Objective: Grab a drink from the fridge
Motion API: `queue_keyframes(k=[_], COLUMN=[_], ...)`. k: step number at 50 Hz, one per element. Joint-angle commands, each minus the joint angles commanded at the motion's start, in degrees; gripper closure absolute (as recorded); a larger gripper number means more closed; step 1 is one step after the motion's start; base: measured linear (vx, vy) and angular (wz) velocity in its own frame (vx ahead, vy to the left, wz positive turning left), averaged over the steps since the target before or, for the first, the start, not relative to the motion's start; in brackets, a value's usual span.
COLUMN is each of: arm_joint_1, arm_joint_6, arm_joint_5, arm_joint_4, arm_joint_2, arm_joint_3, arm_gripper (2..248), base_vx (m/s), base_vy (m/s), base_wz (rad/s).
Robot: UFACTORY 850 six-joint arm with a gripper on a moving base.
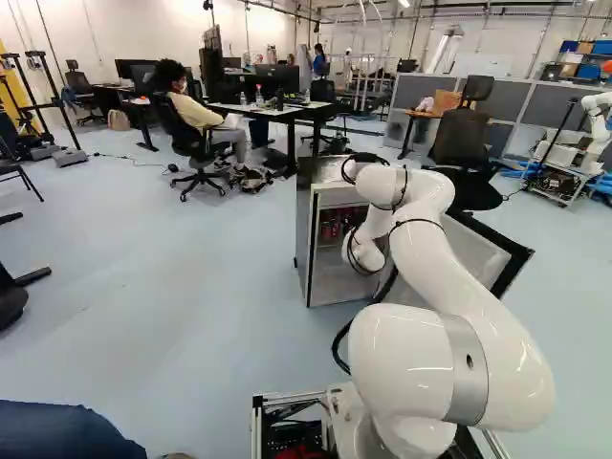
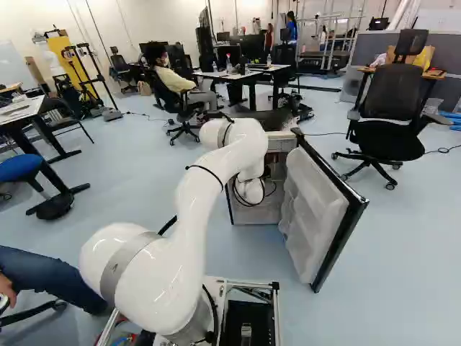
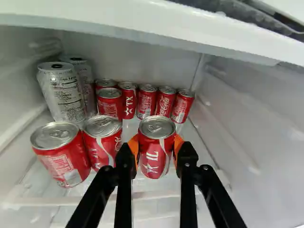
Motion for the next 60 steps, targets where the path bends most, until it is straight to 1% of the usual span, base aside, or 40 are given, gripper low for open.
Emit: queue_keyframes(k=[30, 60], arm_joint_1=[-1.4, -3.1], arm_joint_6=[0.0, 0.0], arm_joint_5=[0.0, 0.0], arm_joint_4=[0.0, 0.0], arm_joint_2=[6.7, 17.3], arm_joint_3=[12.0, 26.0], arm_gripper=[157, 157], base_vx=[0.000, 0.000], base_vy=[0.000, 0.000], base_wz=[0.000, 0.000])
